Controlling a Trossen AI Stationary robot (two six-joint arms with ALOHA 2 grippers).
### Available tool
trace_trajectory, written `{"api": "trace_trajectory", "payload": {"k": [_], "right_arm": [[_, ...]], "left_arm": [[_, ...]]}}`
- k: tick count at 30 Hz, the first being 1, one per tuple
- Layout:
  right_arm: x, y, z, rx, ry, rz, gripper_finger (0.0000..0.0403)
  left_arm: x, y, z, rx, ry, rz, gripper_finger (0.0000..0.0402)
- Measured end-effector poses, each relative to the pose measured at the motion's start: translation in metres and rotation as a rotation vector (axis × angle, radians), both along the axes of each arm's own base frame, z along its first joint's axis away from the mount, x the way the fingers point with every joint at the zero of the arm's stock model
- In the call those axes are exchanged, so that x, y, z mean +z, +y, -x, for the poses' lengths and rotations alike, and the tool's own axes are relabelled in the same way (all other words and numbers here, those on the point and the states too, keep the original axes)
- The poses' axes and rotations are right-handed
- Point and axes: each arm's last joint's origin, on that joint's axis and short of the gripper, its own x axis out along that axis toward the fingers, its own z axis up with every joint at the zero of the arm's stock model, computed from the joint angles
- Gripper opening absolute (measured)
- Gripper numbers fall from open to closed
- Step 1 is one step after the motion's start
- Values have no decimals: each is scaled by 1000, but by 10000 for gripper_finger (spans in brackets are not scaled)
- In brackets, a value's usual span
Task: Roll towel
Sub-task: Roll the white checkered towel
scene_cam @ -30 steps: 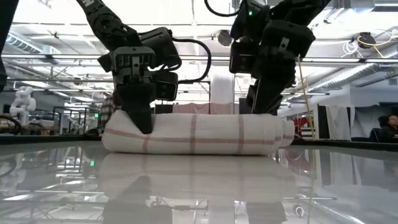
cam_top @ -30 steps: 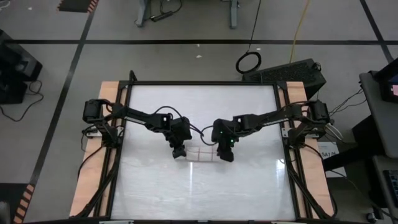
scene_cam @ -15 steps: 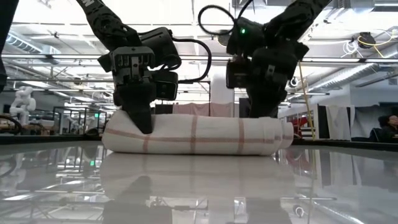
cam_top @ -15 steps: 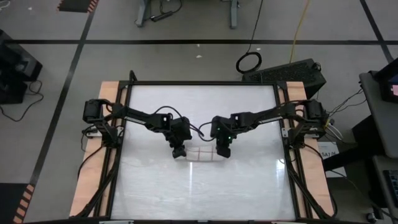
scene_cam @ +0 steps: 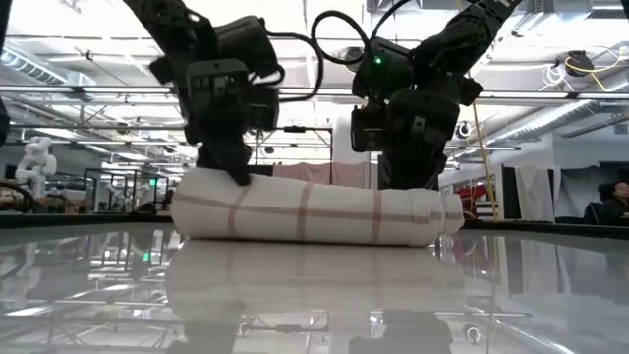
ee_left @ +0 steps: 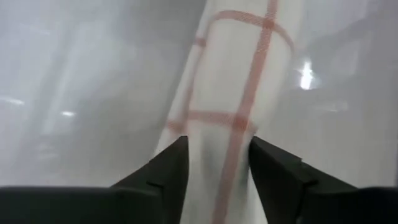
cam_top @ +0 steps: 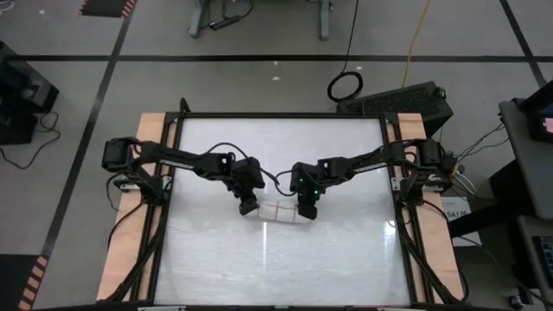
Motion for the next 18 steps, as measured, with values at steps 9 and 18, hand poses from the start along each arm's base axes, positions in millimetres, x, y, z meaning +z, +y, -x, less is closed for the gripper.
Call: {"api": "trace_trajectory", "payload": {"k": [9, 18], "right_arm": [[0, -1, 0, -14, 1, 0, 1], [-1, -4, 0, -15, -5, 1, 0]], "left_arm": [[37, -2, 21, 12, -13, -33, 192], [31, -25, -2, -140, -341, -220, 142]]}}
